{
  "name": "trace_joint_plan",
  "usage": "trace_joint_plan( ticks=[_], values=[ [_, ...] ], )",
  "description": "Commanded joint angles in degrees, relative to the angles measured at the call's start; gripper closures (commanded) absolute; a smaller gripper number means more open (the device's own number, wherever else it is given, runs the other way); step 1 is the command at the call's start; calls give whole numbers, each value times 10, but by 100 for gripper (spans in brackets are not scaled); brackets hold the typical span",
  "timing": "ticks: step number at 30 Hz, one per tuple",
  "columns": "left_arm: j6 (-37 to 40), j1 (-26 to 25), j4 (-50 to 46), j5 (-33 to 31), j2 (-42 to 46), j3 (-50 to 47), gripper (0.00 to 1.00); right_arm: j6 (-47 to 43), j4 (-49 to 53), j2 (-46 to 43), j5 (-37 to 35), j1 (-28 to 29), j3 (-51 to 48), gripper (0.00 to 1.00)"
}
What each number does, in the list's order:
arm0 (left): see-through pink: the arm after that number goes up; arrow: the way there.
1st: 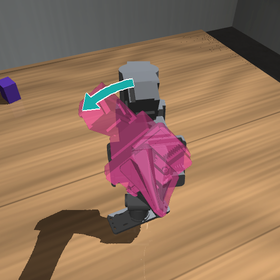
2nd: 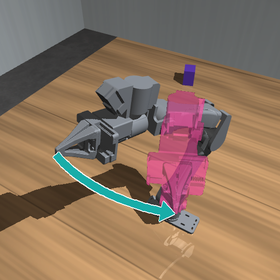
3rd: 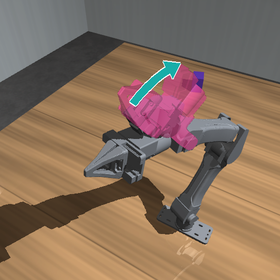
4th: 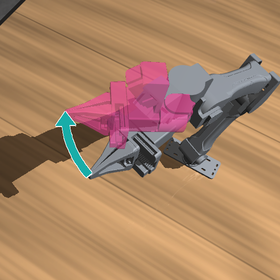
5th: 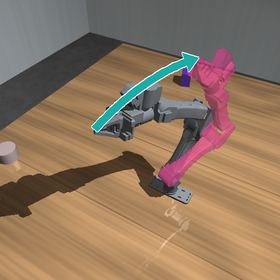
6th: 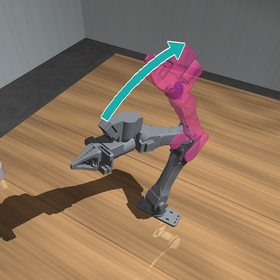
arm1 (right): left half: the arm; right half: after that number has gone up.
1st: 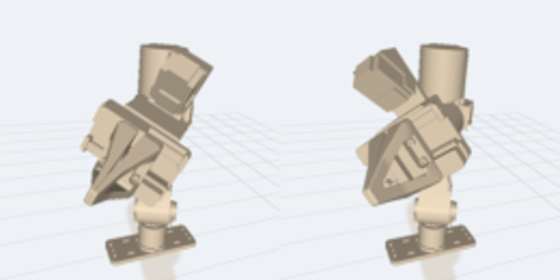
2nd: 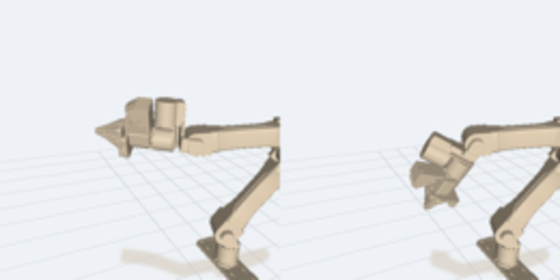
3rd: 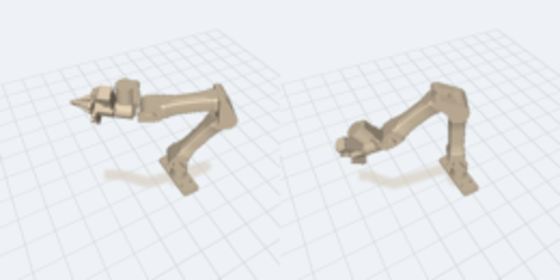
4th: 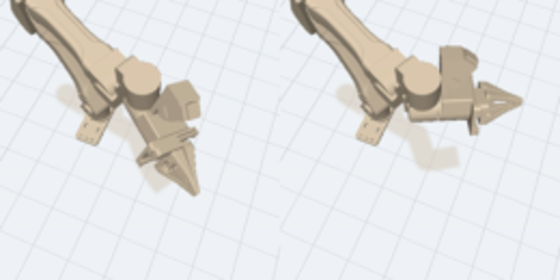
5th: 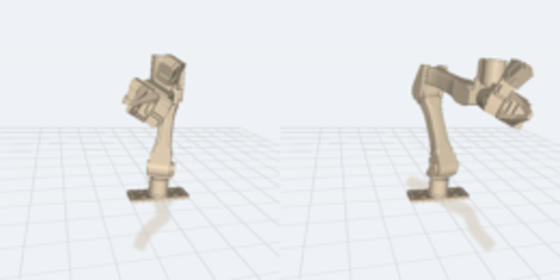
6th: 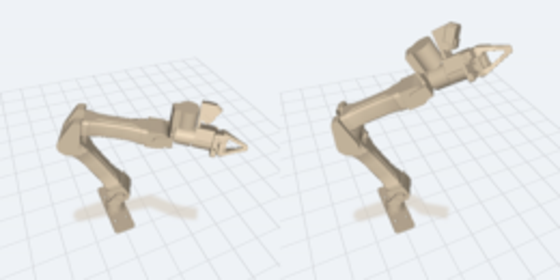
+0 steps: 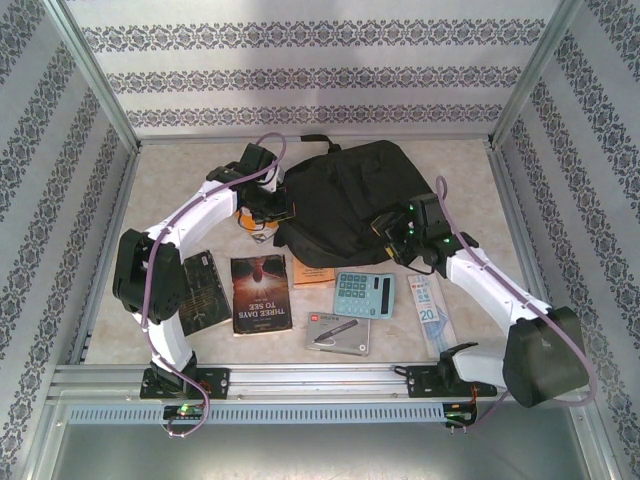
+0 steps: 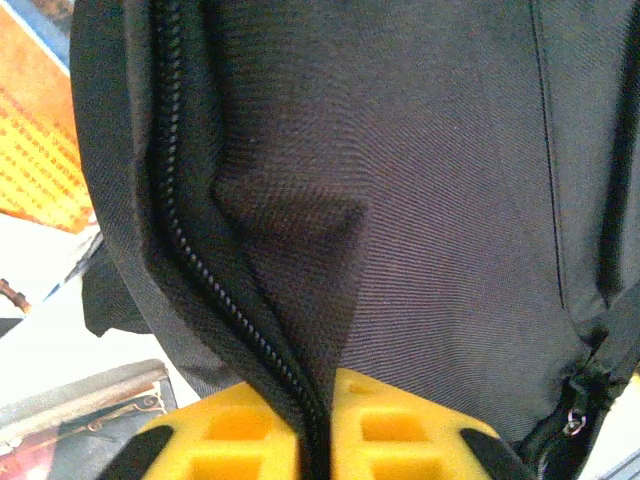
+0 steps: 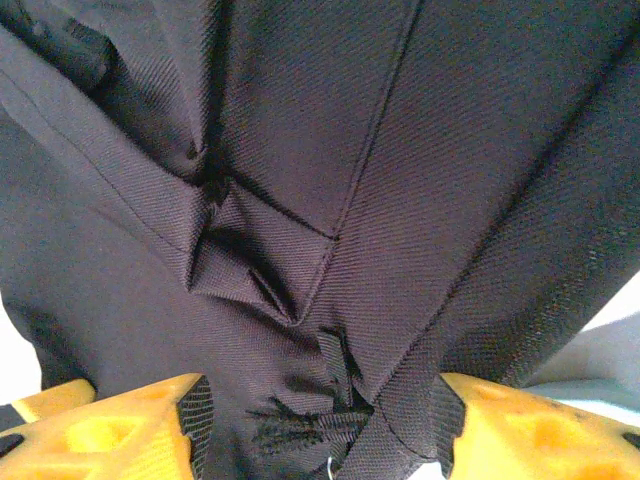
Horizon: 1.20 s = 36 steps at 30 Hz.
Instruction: Pack the student bag
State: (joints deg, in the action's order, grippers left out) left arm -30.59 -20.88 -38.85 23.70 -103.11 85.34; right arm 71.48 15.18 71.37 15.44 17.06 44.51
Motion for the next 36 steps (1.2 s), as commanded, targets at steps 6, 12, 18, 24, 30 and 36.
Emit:
trace_joint_plan(
  ticks=[6,12,18,24,30,36],
  values=[
    [8,-1,-37,-16,58,1,68,32,19,-38,-7,34,-31,38],
    [2,-2,-40,-13,90,-6,65,63,-2,-41,2,67,-56,41],
    [-7,-6,-35,2,106,-17,65,80,-45,-28,1,73,-71,47],
    [-27,-40,-23,30,106,-29,65,82,-105,33,22,76,-52,54],
    [-57,-78,4,42,118,-59,65,42,-149,15,-1,84,-77,100],
    [-63,-115,21,53,106,-68,65,-26,-323,-31,-21,86,-165,100]
  ],
)
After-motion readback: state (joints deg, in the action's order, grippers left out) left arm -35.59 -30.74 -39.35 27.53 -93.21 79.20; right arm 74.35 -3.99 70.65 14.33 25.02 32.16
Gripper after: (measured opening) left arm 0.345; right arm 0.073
